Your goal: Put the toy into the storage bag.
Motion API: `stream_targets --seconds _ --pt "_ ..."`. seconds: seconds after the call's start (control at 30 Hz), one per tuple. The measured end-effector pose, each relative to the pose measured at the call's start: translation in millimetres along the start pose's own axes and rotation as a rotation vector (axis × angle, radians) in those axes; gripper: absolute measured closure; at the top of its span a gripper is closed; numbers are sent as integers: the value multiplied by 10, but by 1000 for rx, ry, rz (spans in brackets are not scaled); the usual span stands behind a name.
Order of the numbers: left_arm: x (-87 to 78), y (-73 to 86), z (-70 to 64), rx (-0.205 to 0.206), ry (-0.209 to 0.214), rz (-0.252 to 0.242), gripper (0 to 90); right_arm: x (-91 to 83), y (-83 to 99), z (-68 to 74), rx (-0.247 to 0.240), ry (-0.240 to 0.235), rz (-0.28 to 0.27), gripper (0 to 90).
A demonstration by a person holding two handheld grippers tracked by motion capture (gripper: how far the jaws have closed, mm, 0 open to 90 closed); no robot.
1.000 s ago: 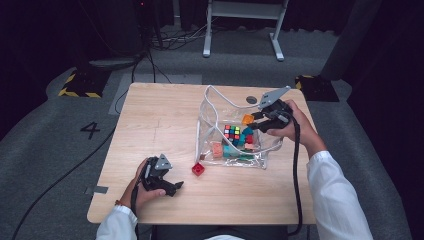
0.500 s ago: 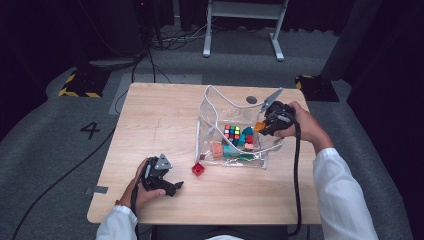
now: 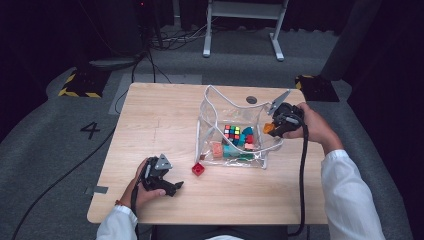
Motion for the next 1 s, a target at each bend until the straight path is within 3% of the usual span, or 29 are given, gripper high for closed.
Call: stream_targets --seconds 0.17,0.3,0.43,0.77,0.83,1.0 --pt "2 -1 -3 0 3 -1 19 -37 -21 24 18 -7 -47 565" --pt "0 0 0 0 0 0 19 -101 -39 57 16 -11 -121 539" --pt "0 0 -1 0 0 0 19 -202 -65 111 27 -10 -249 493" --pt "0 0 -1 -1 0 0 19 -419 -55 260 130 39 -477 351" --pt "0 0 -1 0 0 0 19 -462 -36 287 156 41 -494 339" --pt "0 0 -1 0 0 0 19 -532 23 305 165 69 -507 326"
Point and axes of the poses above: each handheld gripper's, and its own axes: x roughly forward along the jaws, y roughly out of its underside, z roughly to its left, the point moved 7 cm from there along x, roughly forward along the jaws, and after that the axes turned 2 degrees about z, right-handed, at the moved point
